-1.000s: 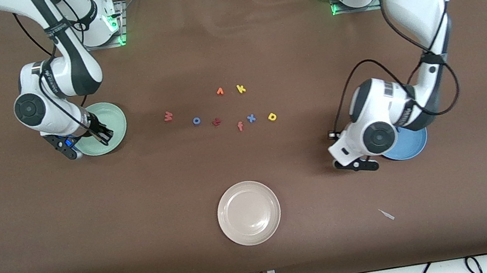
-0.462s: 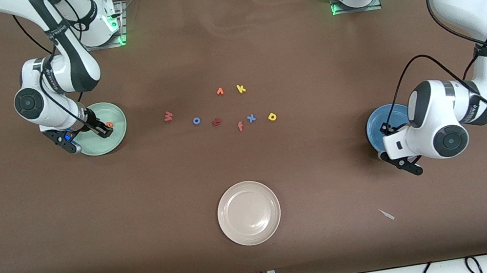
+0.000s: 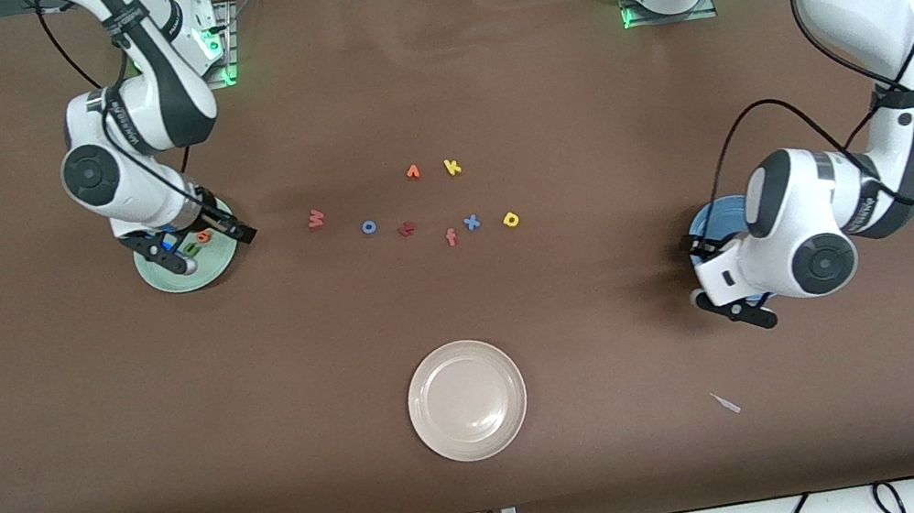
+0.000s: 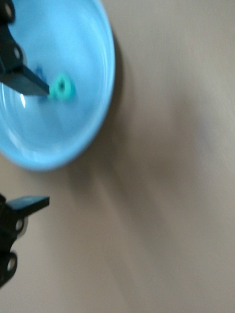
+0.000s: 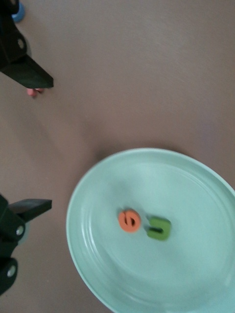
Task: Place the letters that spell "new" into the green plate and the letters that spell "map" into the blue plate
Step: 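Grasp the pink w and yellow d with the right and left grippers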
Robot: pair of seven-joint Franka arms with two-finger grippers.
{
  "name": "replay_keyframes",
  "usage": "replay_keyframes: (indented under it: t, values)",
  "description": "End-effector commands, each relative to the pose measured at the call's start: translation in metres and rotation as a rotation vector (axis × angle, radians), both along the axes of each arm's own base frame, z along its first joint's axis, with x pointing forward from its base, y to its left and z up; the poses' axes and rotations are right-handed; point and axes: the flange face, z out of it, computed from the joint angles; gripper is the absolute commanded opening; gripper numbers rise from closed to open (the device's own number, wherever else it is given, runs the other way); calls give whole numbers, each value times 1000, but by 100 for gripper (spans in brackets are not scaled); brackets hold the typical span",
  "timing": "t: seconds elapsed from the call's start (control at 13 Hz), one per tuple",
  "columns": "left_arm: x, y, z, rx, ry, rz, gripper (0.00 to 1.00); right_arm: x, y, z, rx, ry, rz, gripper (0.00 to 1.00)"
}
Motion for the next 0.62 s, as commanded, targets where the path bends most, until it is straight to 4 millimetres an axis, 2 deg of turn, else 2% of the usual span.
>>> replay_keyframes:
  t: [0.0,0.15,0.38,0.46,0.54]
  values:
    - [-20,-51,16,-1,-24,142,100,-13,39,-4,19,-24,50,100]
    - [-42,-85,16,-5,-70,198,100,-19,63,-11,29,-61,88,100]
    - [-84,-129,11,-56,-175,168,100,-26,85,-28,34,-103,107,99]
    - [-98,-146,9,-46,-195,145,100,-28,88,-39,35,-126,113,96]
    - [-107,-166,7,-26,-209,134,100,-30,90,-48,33,-134,122,87]
